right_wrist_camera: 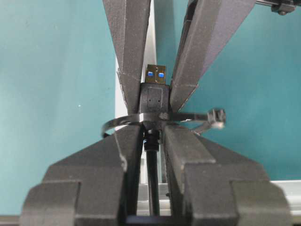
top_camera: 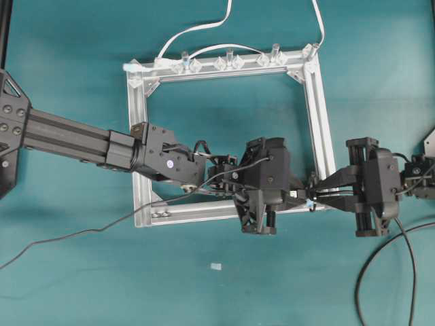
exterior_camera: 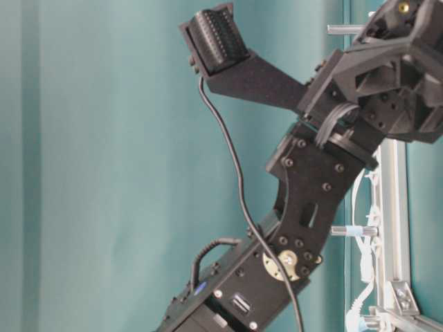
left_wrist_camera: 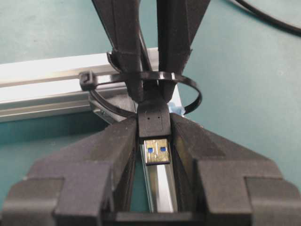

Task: Insert the wire through the string loop located on the right side.
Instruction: 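Reach the left gripper over and grasp the plug tip beyond the loop, then open the right gripper to release the cable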

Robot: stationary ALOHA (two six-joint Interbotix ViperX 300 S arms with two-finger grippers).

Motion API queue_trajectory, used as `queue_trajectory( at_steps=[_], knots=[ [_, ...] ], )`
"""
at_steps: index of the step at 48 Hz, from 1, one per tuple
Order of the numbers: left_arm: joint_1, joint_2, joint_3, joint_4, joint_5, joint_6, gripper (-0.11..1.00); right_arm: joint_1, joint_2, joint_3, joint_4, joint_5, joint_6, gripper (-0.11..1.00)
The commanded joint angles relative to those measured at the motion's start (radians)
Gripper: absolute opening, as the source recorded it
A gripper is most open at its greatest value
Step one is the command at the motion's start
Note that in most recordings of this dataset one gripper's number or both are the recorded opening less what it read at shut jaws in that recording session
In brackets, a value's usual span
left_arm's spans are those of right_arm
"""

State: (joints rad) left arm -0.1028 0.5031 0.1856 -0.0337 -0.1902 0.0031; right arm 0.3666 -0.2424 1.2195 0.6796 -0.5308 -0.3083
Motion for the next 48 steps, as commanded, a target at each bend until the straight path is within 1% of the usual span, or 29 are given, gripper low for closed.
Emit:
queue_trajectory(
  at_steps=[1, 10, 16, 22, 38, 48],
  knots=[
    [-0.017, -0.032, -0.023, 0.003, 0.017, -0.014, 0.21, -0.005, -0.005, -0.009, -0.003, -0.014, 0.000, 0.17],
    [-0.017, -0.034, -0.023, -0.009, 0.028, -0.071, 0.21, -0.005, -0.005, -0.009, -0.017, -0.015, 0.000, 0.17],
    [-0.015, -0.034, -0.025, -0.011, 0.028, -0.141, 0.21, -0.006, -0.006, -0.006, -0.023, -0.011, 0.000, 0.17],
    [-0.017, -0.034, -0.025, -0.011, 0.028, -0.184, 0.21, -0.005, -0.006, -0.006, -0.023, -0.008, 0.000, 0.17],
    [-0.020, -0.043, -0.021, -0.011, 0.034, -0.187, 0.21, -0.005, -0.009, -0.012, -0.032, 0.021, 0.003, 0.17],
    [-0.020, -0.049, -0.018, -0.011, 0.048, -0.189, 0.21, -0.005, -0.014, -0.005, -0.029, 0.025, 0.006, 0.17]
  ],
)
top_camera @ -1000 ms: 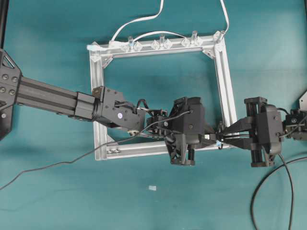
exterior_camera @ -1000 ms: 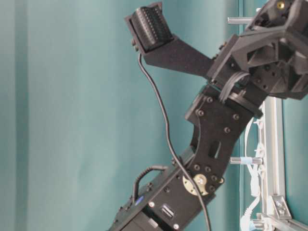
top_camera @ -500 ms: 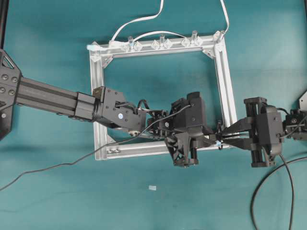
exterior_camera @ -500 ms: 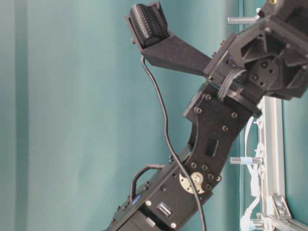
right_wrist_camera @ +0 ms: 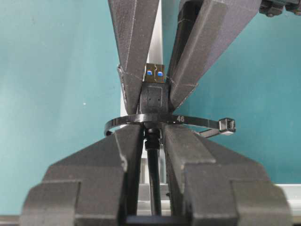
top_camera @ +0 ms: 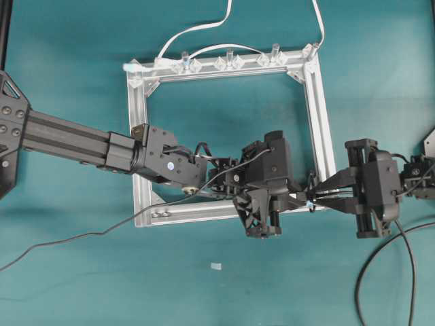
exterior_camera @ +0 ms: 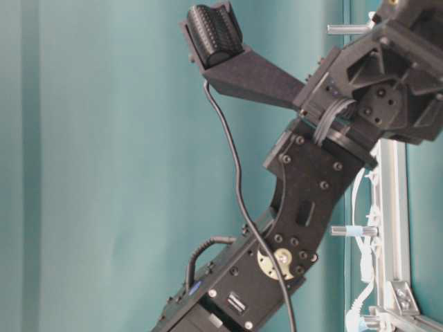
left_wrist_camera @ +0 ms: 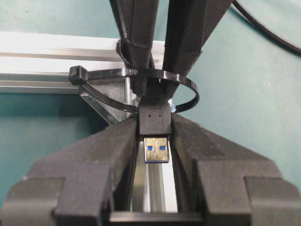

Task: Insert the wire through the string loop located on the right side.
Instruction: 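Open the right gripper to release the cable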

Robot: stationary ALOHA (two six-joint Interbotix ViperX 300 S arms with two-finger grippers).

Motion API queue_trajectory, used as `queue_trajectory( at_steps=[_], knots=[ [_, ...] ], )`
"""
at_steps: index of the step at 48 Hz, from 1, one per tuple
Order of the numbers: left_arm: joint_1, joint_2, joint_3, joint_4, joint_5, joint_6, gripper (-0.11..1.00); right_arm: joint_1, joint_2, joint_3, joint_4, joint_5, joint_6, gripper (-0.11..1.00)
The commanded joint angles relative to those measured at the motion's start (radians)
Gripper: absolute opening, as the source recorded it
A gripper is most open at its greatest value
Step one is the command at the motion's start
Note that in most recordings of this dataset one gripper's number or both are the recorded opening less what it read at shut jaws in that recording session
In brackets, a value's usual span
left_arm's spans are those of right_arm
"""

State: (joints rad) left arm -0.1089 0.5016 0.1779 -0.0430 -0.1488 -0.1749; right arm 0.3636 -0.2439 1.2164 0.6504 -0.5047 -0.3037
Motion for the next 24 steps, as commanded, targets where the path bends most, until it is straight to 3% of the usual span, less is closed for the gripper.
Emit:
queue_trajectory(
  at_steps=[1, 3, 11, 24],
  knots=[
    [-0.014, -0.048, -0.009, -0.002, 0.008, -0.011, 0.21, -0.002, -0.014, 0.000, 0.000, -0.002, 0.002, 0.17],
    [-0.014, -0.048, -0.009, -0.002, 0.009, -0.011, 0.21, -0.002, -0.015, 0.002, 0.000, -0.002, 0.002, 0.22],
    [-0.014, -0.048, -0.011, -0.002, 0.011, -0.011, 0.21, -0.002, -0.038, 0.012, 0.002, 0.000, 0.003, 0.66],
    [-0.014, -0.054, -0.009, -0.002, 0.037, -0.011, 0.21, -0.002, -0.127, 0.061, 0.003, 0.048, 0.003, 0.67]
  ],
)
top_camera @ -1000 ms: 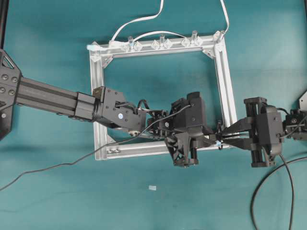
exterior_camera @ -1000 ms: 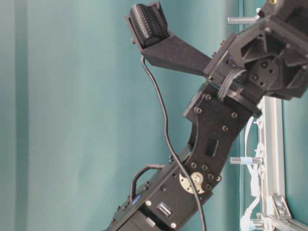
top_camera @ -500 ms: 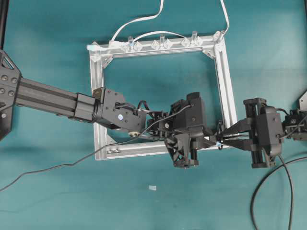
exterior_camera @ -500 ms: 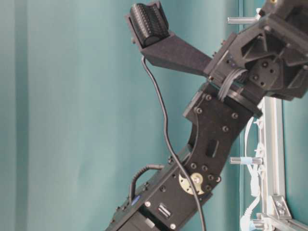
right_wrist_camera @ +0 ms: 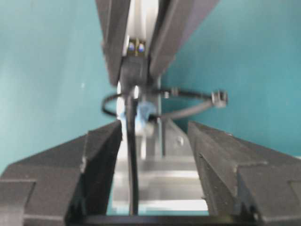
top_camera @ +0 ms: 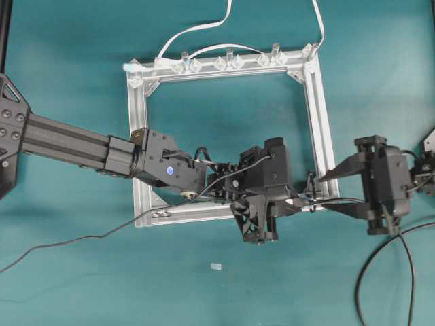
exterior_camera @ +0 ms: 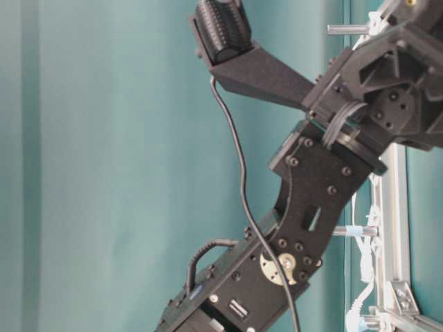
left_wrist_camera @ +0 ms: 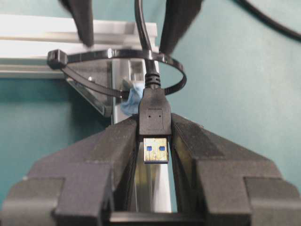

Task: Insert the wire through the string loop located on the right side.
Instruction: 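Open the right gripper to release the cable, then pull the plug leftward with the left gripper, drawing cable through the loop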

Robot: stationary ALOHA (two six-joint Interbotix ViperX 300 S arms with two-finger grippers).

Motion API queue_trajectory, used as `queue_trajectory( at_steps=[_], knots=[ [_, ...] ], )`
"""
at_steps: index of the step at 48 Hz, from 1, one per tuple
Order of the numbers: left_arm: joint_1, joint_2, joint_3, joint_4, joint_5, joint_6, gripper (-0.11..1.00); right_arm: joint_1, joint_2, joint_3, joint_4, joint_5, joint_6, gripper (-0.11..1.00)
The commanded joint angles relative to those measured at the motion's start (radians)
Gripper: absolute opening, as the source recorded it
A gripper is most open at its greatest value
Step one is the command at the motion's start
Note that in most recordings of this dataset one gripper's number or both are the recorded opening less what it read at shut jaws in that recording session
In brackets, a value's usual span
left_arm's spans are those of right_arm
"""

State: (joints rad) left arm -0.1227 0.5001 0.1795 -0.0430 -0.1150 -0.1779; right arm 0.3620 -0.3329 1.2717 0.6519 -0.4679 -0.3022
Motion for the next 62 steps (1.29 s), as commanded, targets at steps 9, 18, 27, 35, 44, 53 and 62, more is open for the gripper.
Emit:
queue_trajectory(
  at_steps=[9, 18, 27, 35, 44, 53, 62],
  knots=[
    [0.000, -0.063, 0.005, -0.002, 0.032, -0.008, 0.21, 0.000, -0.112, 0.051, 0.006, 0.029, 0.002, 0.66],
    [0.009, -0.137, 0.086, -0.002, 0.037, -0.008, 0.21, 0.000, -0.169, 0.083, 0.006, 0.026, 0.002, 0.66],
    [0.009, -0.202, 0.167, -0.002, 0.043, -0.008, 0.21, -0.002, -0.181, 0.092, 0.006, 0.023, 0.002, 0.66],
    [0.011, -0.262, 0.241, -0.003, 0.092, -0.009, 0.21, 0.000, -0.181, 0.092, 0.006, 0.029, 0.002, 0.66],
    [0.009, -0.342, 0.327, -0.003, 0.124, -0.008, 0.21, 0.000, -0.181, 0.092, 0.006, 0.028, 0.002, 0.66],
    [0.009, -0.439, 0.431, -0.003, 0.146, -0.008, 0.21, -0.002, -0.181, 0.094, 0.006, 0.029, 0.002, 0.66],
    [0.009, -0.511, 0.502, -0.003, 0.176, -0.017, 0.21, 0.000, -0.181, 0.097, 0.006, 0.026, 0.002, 0.66]
  ],
)
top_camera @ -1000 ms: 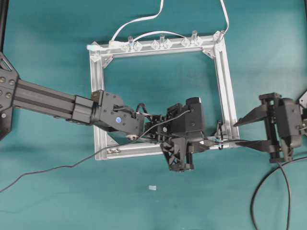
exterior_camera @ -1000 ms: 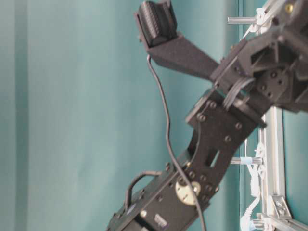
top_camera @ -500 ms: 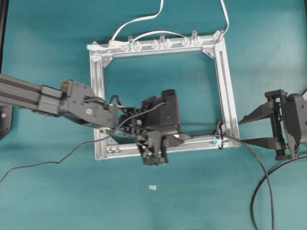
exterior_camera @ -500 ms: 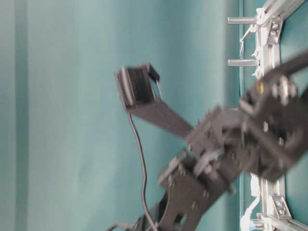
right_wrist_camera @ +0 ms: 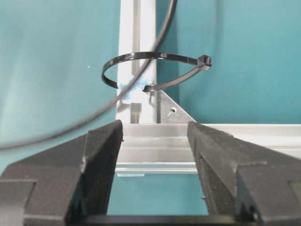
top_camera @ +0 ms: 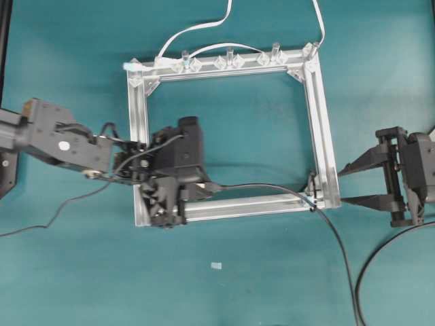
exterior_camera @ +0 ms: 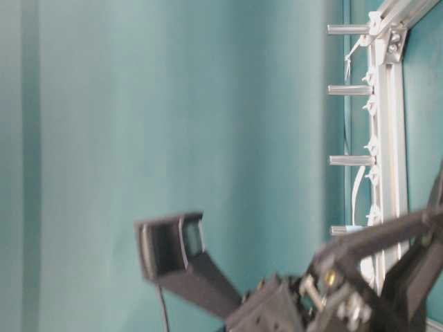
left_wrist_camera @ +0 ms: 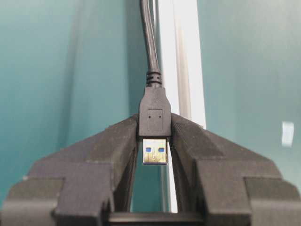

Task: Insert the wire through the string loop located on the right side.
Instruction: 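Pull the plug leftward with the left gripper, drawing cable through the loop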

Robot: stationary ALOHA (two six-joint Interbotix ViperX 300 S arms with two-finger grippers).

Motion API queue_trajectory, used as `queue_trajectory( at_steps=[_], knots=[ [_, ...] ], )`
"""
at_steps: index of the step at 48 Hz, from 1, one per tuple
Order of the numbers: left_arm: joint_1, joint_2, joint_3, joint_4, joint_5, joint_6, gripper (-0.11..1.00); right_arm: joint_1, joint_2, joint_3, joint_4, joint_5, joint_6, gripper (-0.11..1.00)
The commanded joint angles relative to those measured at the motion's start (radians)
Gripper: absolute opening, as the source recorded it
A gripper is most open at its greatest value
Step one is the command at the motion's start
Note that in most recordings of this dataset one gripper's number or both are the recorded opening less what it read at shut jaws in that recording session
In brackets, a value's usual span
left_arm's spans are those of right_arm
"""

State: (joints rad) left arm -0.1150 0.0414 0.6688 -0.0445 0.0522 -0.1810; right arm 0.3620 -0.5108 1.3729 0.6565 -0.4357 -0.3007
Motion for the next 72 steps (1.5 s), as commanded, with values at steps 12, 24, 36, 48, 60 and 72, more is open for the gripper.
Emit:
queue_trajectory(
  at_steps=[12, 24, 36, 48, 60, 72],
  knots=[
    [-0.009, -0.130, 0.126, -0.002, 0.089, -0.026, 0.21, 0.000, -0.003, -0.005, 0.002, -0.008, 0.000, 0.66],
    [-0.014, -0.206, 0.201, -0.009, 0.097, -0.064, 0.21, 0.000, -0.003, -0.003, 0.002, -0.008, 0.000, 0.66],
    [-0.063, -0.296, 0.290, -0.009, 0.127, -0.175, 0.21, 0.000, -0.002, -0.005, 0.002, -0.009, 0.000, 0.66],
    [-0.133, -0.342, 0.333, -0.009, 0.193, -0.255, 0.21, 0.000, -0.002, -0.002, 0.002, -0.009, 0.000, 0.66],
    [-0.144, -0.310, 0.334, -0.009, 0.245, -0.304, 0.21, 0.000, -0.002, -0.002, 0.000, -0.025, 0.000, 0.66],
    [-0.144, -0.255, 0.318, -0.009, 0.265, -0.328, 0.21, 0.000, -0.002, -0.002, 0.002, -0.028, 0.000, 0.66]
  ],
)
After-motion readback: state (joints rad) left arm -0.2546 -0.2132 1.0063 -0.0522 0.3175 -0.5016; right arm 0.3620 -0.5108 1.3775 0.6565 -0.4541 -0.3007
